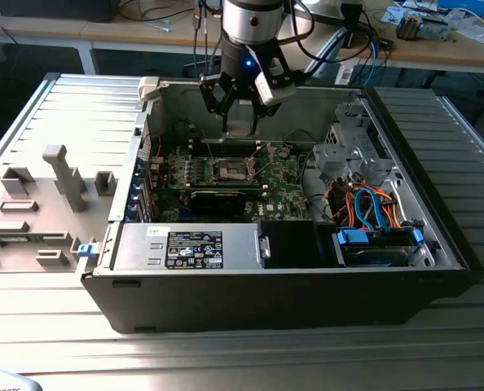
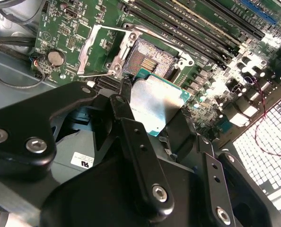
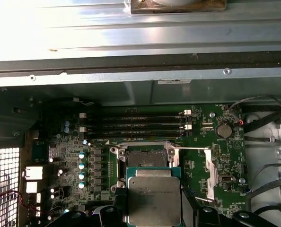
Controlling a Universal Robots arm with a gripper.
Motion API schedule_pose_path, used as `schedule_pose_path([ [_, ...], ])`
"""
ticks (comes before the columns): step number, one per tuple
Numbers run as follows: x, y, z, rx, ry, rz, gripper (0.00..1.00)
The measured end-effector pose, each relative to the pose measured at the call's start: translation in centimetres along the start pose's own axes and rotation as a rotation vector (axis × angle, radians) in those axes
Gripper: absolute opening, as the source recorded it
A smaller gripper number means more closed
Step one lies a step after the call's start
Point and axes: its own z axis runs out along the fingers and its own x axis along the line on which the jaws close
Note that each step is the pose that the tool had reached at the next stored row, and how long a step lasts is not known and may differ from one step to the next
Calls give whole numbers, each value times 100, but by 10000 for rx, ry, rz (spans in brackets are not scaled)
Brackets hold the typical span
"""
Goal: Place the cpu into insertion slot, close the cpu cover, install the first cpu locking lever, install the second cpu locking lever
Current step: 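Place the cpu into insertion slot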
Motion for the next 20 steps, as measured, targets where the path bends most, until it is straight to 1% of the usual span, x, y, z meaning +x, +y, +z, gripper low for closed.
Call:
schedule_pose_path([
  [14, 0, -5, 54, 1, 1, 0, 54],
  [20, 0, -5, 56, 0, 0, 0, 54],
])
